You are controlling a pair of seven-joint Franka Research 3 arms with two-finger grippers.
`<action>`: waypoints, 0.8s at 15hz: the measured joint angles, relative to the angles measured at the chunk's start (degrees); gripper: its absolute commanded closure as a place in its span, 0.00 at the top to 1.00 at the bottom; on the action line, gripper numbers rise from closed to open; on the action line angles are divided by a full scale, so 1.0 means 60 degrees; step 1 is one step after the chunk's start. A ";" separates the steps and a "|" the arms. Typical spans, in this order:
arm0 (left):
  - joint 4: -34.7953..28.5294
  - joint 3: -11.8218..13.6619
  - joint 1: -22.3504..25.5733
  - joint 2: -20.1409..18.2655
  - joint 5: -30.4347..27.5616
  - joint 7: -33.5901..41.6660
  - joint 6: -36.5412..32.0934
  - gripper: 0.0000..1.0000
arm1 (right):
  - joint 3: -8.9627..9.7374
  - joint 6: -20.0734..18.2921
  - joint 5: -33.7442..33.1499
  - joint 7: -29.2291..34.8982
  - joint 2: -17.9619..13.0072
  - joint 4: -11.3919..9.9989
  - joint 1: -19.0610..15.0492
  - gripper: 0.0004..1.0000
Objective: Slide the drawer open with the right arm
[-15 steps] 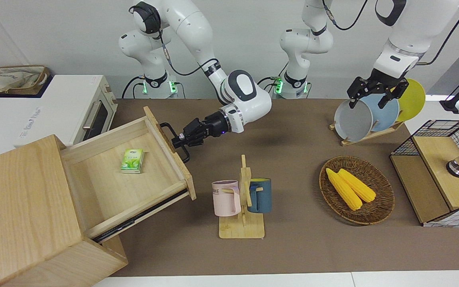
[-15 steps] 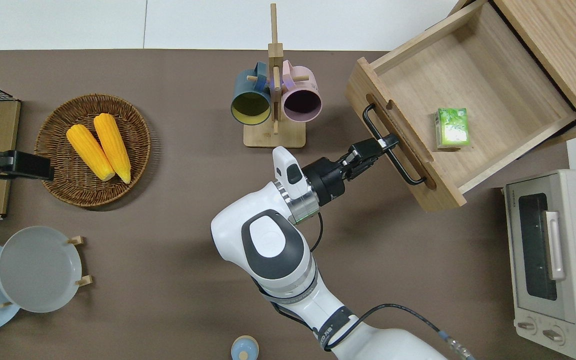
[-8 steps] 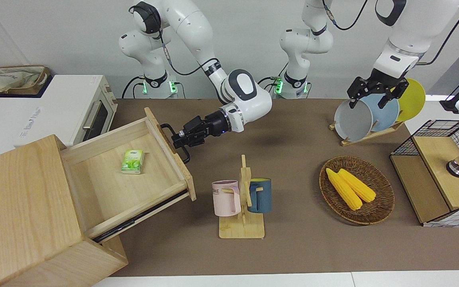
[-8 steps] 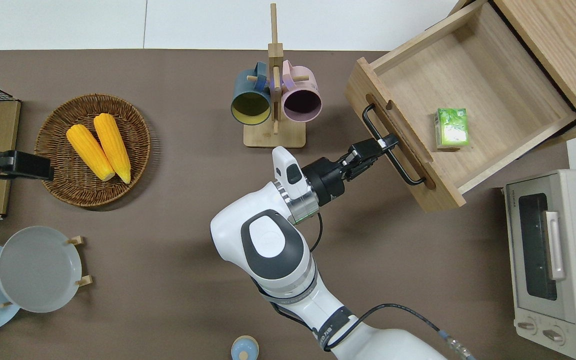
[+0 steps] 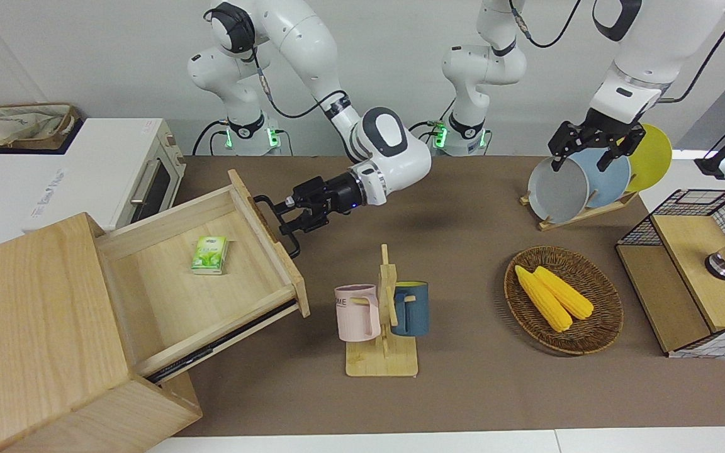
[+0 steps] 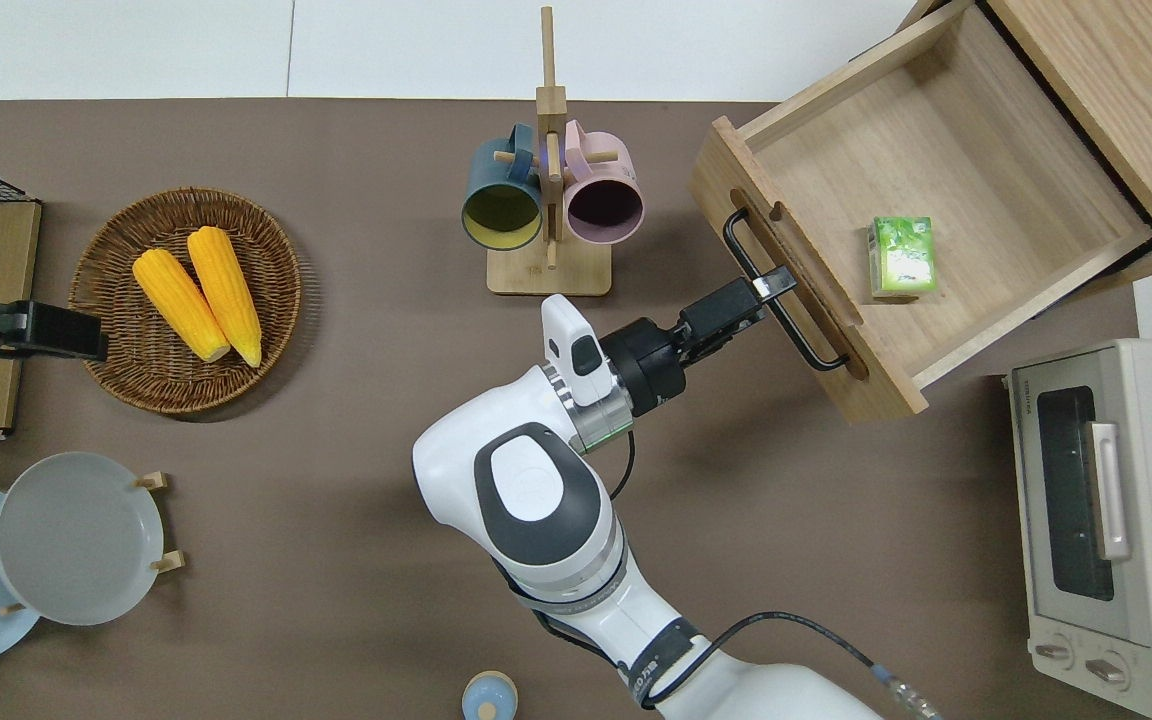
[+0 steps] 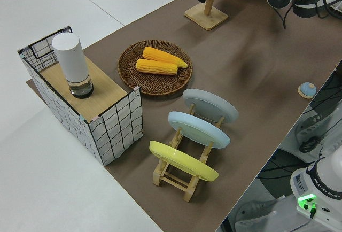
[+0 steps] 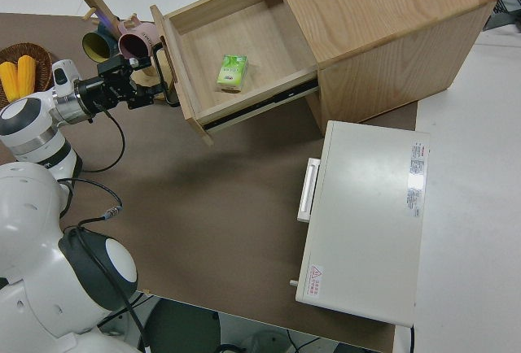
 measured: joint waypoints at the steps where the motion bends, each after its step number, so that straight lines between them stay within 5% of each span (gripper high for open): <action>1: 0.0000 0.0000 0.0000 0.0000 0.0000 0.0000 0.0000 1.00 | 0.0051 0.0000 0.0083 0.0041 0.0000 0.0014 0.0006 0.98; 6: 0.0000 0.0000 0.0000 0.0000 0.0000 0.0000 0.0000 1.00 | 0.0150 0.0009 0.1331 0.0319 -0.0032 0.0714 0.0114 0.99; 12: 0.0000 0.0000 0.0000 0.0000 0.0000 0.0000 0.0000 1.00 | 0.0195 0.0071 0.3690 0.0363 -0.0266 0.2069 0.0048 0.98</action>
